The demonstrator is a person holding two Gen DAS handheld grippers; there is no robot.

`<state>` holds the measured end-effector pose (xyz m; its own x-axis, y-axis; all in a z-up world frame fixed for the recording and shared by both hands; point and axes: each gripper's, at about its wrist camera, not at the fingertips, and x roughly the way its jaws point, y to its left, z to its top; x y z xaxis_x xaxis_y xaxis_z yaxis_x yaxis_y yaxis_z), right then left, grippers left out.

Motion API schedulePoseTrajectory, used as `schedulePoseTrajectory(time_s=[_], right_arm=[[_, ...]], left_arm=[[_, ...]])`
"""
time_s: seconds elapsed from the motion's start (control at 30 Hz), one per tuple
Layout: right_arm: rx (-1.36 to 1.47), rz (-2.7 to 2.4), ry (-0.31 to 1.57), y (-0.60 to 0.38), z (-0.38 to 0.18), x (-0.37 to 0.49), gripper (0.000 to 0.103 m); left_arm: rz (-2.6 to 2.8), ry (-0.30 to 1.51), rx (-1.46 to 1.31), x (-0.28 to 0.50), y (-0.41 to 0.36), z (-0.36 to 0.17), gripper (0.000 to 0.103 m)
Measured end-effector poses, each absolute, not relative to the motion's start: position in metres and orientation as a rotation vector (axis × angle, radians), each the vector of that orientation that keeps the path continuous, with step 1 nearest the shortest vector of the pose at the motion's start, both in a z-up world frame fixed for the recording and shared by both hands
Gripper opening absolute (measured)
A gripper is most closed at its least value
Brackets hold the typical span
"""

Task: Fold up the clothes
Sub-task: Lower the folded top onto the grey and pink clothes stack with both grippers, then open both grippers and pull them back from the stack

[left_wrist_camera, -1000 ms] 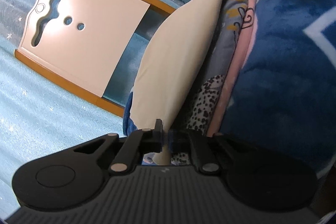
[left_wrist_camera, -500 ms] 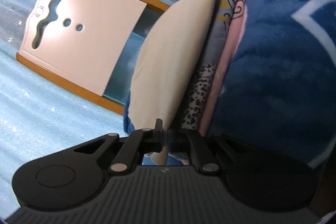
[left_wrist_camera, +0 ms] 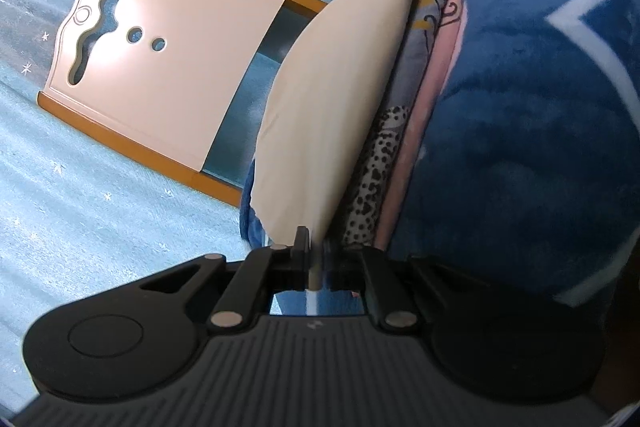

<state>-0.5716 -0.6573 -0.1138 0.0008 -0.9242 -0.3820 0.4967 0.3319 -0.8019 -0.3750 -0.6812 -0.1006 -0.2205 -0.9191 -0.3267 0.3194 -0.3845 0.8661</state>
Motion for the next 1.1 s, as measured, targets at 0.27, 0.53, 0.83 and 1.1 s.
schedulePoseTrajectory(time_s=[0.27, 0.53, 0.83, 1.1], right_arm=[[-0.457, -1.208, 1.049, -0.662, -0.111, -0.575, 0.006], [-0.451, -1.217, 1.014, -0.645, -0.102, -0.571, 0.027], [-0.436, -1.193, 0.938, -0.658, -0.091, -0.553, 0.03], [-0.206, -1.162, 0.899, -0.676, -0.09, -0.558, 0.031]], left_arm=[[-1.757, -0.801, 1.091, -0.366, -0.672, -0.095, 0.005], [-1.749, -0.797, 1.092, -0.359, -0.662, -0.093, 0.008], [-1.81, -0.784, 1.106, -0.36, -0.664, -0.095, 0.009], [-1.85, -0.641, 1.083, -0.355, -0.669, -0.084, 0.021]])
